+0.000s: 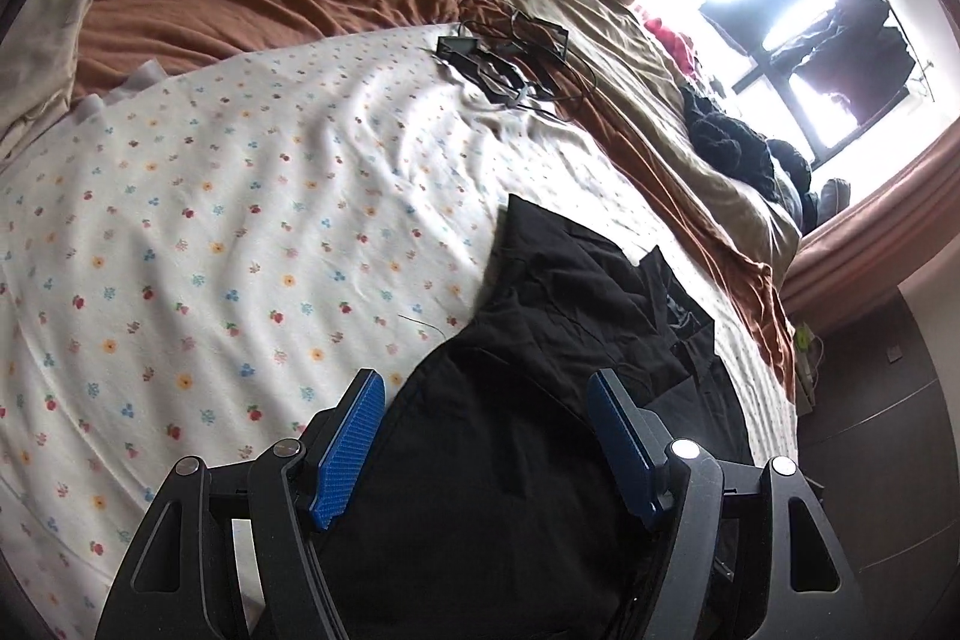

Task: Fold large clothes

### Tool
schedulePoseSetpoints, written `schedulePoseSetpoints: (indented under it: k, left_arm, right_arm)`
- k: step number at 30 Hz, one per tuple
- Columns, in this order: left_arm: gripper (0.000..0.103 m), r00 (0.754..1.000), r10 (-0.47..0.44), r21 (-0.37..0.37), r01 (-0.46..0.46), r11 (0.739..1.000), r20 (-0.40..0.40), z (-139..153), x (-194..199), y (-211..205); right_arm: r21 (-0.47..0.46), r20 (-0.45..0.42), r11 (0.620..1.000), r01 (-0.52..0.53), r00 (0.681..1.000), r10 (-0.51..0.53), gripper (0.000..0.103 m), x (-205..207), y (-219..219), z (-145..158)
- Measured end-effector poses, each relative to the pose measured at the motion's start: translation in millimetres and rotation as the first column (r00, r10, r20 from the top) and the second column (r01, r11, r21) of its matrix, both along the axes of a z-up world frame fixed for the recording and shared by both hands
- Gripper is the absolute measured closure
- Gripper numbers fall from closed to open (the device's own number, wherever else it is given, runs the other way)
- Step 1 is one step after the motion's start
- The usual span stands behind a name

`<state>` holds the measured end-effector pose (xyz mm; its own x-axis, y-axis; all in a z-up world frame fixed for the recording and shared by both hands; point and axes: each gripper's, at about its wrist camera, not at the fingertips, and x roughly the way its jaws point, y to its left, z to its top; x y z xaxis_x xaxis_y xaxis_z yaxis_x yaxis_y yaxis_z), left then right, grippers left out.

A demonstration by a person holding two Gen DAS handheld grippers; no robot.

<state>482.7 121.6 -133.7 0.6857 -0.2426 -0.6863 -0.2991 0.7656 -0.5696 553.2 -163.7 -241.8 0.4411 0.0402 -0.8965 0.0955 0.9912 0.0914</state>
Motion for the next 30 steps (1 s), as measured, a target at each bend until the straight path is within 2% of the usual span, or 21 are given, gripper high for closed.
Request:
schedulePoseSetpoints:
  k: [2,4,5,7,10,14,16,17,19,21,25,30]
  left_arm:
    - [0.032,1.000,0.006,-0.011,-0.006,1.000,-0.002,-0.5,0.0,3.9]
    - [0.032,1.000,0.009,-0.019,-0.009,1.000,0.000,0.5,-0.9,4.5]
    - [0.032,1.000,0.009,-0.020,-0.009,1.000,0.002,1.4,-1.0,3.6]
    - [0.032,1.000,0.004,-0.017,-0.004,1.000,0.003,2.0,-0.9,2.7]
    - [0.032,1.000,-0.003,0.001,0.003,1.000,0.007,5.4,-1.0,-2.5]
    - [0.032,1.000,-0.018,0.028,0.018,0.999,0.009,8.9,1.7,-14.9]
    - [0.032,0.999,-0.031,0.031,0.031,0.999,0.011,10.2,3.3,-21.8]
    - [0.032,0.999,-0.037,0.038,0.037,0.999,0.012,10.9,3.6,-26.0]
    - [0.032,0.999,-0.047,0.053,0.047,0.997,0.013,12.3,4.3,-31.6]
    - [0.032,0.998,-0.055,0.068,0.054,0.996,0.015,13.2,4.8,-36.3]
    - [0.032,0.998,-0.064,0.081,0.062,0.995,0.018,12.9,6.9,-44.0]
    - [0.032,0.998,-0.069,0.103,0.068,0.992,0.010,4.0,12.6,-54.3]
  right_arm:
    - [-0.033,0.011,0.999,0.015,1.000,-0.015,0.026,-2.0,-1.1,1.3]
    - [0.006,0.029,0.999,0.033,0.999,-0.033,0.063,-4.6,-9.0,7.8]
    - [0.053,0.038,0.998,0.042,0.998,-0.044,0.064,-6.4,-15.7,11.3]
    - [0.153,0.073,0.987,0.047,0.996,-0.059,0.082,-11.6,-28.8,19.4]
    - [0.252,0.153,0.966,0.064,0.983,-0.106,0.086,-23.1,-49.4,42.3]
    - [0.343,0.247,0.931,0.122,0.945,-0.215,0.087,-42.4,-90.9,75.0]
    - [0.354,0.272,0.921,0.164,0.924,-0.269,0.086,-49.4,-113.2,83.9]
    - [0.356,0.266,0.913,0.200,0.915,-0.305,0.086,-52.3,-126.0,84.9]
    - [0.367,0.232,0.887,0.279,0.896,-0.378,0.066,-56.2,-151.2,81.5]
    - [0.381,0.201,0.860,0.339,0.878,-0.435,0.053,-62.6,-176.4,74.7]
    - [0.441,0.145,0.806,0.396,0.854,-0.499,0.051,-72.0,-208.0,59.8]
    - [0.473,0.037,0.761,0.443,0.853,-0.520,0.051,-72.1,-219.6,30.2]
